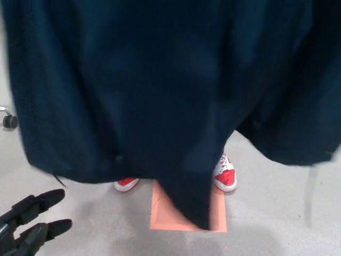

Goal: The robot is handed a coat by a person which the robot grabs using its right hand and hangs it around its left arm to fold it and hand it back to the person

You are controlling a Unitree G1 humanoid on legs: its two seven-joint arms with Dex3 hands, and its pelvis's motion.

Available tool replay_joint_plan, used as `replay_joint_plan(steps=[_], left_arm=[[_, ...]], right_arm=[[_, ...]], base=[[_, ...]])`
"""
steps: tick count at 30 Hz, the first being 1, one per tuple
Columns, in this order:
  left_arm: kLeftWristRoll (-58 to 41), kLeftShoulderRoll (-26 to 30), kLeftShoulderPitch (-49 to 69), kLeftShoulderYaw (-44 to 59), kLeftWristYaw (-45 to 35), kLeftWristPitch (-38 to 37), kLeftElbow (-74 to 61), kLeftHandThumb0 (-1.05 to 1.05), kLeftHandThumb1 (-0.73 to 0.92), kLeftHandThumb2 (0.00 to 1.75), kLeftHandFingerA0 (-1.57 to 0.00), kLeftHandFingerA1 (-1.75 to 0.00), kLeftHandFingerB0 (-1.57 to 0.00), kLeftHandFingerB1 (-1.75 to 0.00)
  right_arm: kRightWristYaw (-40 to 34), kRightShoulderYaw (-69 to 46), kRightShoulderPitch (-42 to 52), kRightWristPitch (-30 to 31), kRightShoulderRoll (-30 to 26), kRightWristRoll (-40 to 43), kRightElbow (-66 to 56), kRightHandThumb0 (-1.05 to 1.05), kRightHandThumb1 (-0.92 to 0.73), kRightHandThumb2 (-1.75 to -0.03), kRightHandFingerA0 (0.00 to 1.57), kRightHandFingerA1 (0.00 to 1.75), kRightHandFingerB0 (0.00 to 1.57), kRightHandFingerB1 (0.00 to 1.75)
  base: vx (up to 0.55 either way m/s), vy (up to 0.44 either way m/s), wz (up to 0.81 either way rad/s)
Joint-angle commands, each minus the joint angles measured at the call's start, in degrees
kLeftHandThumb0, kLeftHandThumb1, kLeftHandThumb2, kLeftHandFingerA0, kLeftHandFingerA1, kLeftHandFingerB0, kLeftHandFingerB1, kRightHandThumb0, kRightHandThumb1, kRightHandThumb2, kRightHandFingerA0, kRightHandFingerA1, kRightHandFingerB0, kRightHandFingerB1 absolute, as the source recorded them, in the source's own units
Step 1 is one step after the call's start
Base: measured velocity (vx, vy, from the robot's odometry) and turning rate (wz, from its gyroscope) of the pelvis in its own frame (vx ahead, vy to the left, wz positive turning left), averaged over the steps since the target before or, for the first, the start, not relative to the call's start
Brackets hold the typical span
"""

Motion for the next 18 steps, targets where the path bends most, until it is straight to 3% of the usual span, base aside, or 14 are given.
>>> replay_joint_plan(steps=[1, 2, 3, 4, 5, 6, 7, 9, 10, 11, 12, 13, 15, 18], left_arm=[[-3.7, 1.7, 1.5, -0.6, -4.3, 4.7, -1.5, -0.68, 0.89, 0.66, -0.32, -0.39, -0.16, -0.32], [-4.3, 2.1, 1.6, -0.8, -5.1, 5.6, -1.9, -0.74, 0.74, 0.94, -0.25, -0.47, -0.17, -0.43], [-4.4, 2.4, 1.4, -1.0, -5.7, 5.9, -2.2, -0.74, 0.74, 0.94, -0.25, -0.47, -0.17, -0.43], [-4.7, 2.6, 1.4, -1.1, -6.5, 6.0, -2.3, -0.74, 0.74, 0.94, -0.25, -0.48, -0.17, -0.43], [-5.0, 2.9, 1.4, -1.3, -7.2, 6.3, -2.6, -0.74, 0.75, 0.94, -0.23, -0.47, -0.17, -0.43], [-5.2, 3.0, 1.5, -1.5, -7.8, 6.7, -2.9, -0.74, 0.75, 0.94, -0.23, -0.47, -0.17, -0.43], [-5.6, 3.3, 1.6, -1.7, -8.5, 7.2, -3.2, -0.70, 0.91, 0.67, -0.29, -0.39, -0.18, -0.32], [-6.3, 4.2, 1.6, -2.6, -11.1, 7.9, -3.7, -0.71, 0.91, 0.67, -0.26, -0.37, -0.16, -0.31], [-6.5, 4.6, 1.6, -3.6, -13.2, 7.2, -4.1, -0.72, 0.92, 0.69, -0.24, -0.37, -0.16, -0.32], [-6.6, 4.8, 1.6, -4.0, -14.0, 6.9, -4.2, -0.72, 0.92, 0.69, -0.24, -0.37, -0.16, -0.32], [-7.0, 4.8, 1.2, -4.6, -15.0, 7.2, -4.2, -0.72, 0.92, 0.67, -0.22, -0.36, -0.14, -0.31], [-7.3, 4.9, 0.6, -5.6, -16.0, 8.1, -4.8, -0.36, 0.55, 1.11, 0.00, -0.47, 0.00, -0.48], [-7.7, 4.8, 0.0, -6.9, -15.9, 9.5, -6.5, -0.36, 0.56, 1.12, 0.00, -0.48, 0.00, -0.48], [-6.9, 3.6, -1.6, -9.7, -15.4, 9.8, -8.3, -0.37, 0.55, 1.11, 0.00, -0.48, 0.00, -0.48]], right_arm=[[-3.0, -1.9, -3.1, -1.2, 0.7, -1.4, 0.4, -0.35, -0.86, -0.65, 1.02, 0.83, 0.88, 0.63], [-2.7, -2.1, -3.2, -1.1, 0.9, -1.6, 0.6, -0.35, -0.86, -0.64, 1.01, 0.88, 0.89, 0.66], [-2.5, -2.4, -3.3, -1.0, 1.0, -1.6, 0.7, -0.35, -0.86, -0.64, 1.01, 0.88, 0.89, 0.66], [-2.3, -2.6, -3.3, -0.8, 1.1, -1.7, 0.8, -0.34, -0.86, -0.65, 1.00, 0.99, 0.88, 0.70], [-2.3, -2.9, -3.3, -0.7, 1.2, -1.8, 0.8, -0.33, -0.85, -0.66, 0.95, 1.22, 0.81, 0.86], [-2.3, -3.0, -3.3, -0.6, 1.4, -1.9, 0.8, -0.33, -0.85, -0.66, 0.95, 1.22, 0.81, 0.86], [-2.3, -3.3, -3.1, -0.6, 1.6, -2.0, 0.8, -0.33, -0.84, -0.64, 1.06, 0.94, 0.88, 0.80], [-2.2, -3.0, -3.0, 0.0, 2.4, -2.7, 0.9, -0.36, -0.83, -0.65, 1.10, 0.84, 0.92, 0.76], [-1.6, -2.9, -3.1, 0.5, 3.1, -3.0, 0.9, -0.35, -0.85, -0.65, 1.01, 1.15, 0.82, 0.97], [-1.4, -2.9, -3.2, 0.7, 3.4, -3.1, 0.9, -0.35, -0.85, -0.65, 1.01, 1.15, 0.82, 0.97], [-1.0, -3.4, -3.1, 0.4, 3.9, -2.6, 0.9, -0.33, -0.82, -0.66, 0.98, 1.33, 0.79, 1.04], [-0.2, -4.3, -3.1, -0.4, 4.8, -1.7, 0.8, -0.32, -0.78, -0.63, 1.04, 1.18, 0.85, 0.95], [0.9, -5.5, -3.3, -0.4, 5.9, -0.8, 0.7, -0.36, -0.82, -0.66, 1.12, 0.69, 1.01, 0.72], [2.6, -7.5, -3.2, -0.9, 9.0, 0.4, 0.3, -0.37, -0.82, -0.65, 1.17, 0.79, 1.06, 0.76]], base=[[0.00, 0.000, 0.00], [0.00, 0.000, 0.00], [0.00, 0.000, 0.00], [0.00, 0.000, 0.00], [0.00, 0.000, 0.00], [0.00, 0.000, 0.00], [0.00, 0.000, 0.00], [0.00, 0.000, 0.00], [0.00, 0.000, 0.00], [0.00, 0.000, 0.00], [0.00, 0.000, 0.00], [0.00, 0.000, 0.00], [0.00, 0.000, 0.00], [0.00, 0.000, 0.00]])
